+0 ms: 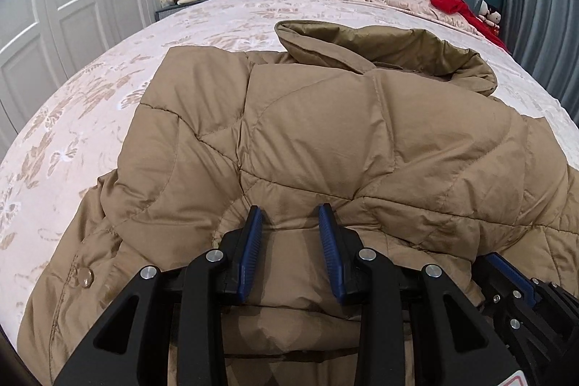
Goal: Fold large clothes
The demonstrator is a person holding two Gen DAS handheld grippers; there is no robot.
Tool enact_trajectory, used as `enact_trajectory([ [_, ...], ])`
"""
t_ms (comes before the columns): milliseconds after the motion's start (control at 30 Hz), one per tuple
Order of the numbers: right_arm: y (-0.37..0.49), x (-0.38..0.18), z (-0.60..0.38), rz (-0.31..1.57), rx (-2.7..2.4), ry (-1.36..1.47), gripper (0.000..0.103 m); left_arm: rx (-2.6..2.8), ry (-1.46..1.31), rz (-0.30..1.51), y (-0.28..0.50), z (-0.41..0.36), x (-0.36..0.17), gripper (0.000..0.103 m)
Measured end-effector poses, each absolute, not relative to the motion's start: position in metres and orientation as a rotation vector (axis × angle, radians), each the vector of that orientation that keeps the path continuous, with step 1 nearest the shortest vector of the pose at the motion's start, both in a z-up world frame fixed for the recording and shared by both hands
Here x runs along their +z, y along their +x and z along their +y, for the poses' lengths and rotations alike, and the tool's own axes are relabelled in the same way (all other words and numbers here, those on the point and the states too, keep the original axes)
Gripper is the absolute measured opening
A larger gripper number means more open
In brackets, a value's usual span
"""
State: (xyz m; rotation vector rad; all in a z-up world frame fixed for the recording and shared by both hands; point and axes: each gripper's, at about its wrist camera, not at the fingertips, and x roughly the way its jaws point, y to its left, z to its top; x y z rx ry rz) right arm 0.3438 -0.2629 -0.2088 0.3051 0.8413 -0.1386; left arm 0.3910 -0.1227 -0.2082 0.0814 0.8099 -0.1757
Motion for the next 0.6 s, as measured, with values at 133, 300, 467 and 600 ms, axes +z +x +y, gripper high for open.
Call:
enact_trajectory([
  [133, 0.343, -0.21, -0.263, 0.828, -0.138, 0.31, 0.007, -0.172, 0.088, 0.799, 0.391, -0.124, -0.209, 0.032],
  [300, 0.341, -0.21, -0.262, 0.82, -0.14, 0.31, 0.007, -0.166, 0.098, 0.787, 0.39, -0.125, -0.211, 0.032],
  [467, 0.341, -0.211, -0.262, 0.805, -0.141, 0.317, 0.007, -0.16, 0.105, 0.778, 0.389, -0.126, -0.211, 0.032],
  [600, 0.338, -0.205, -0.273, 0.8, -0.097, 0.394, 0.009, -0.2, 0.054, 0.797, 0.39, -0.118, -0.203, 0.033],
])
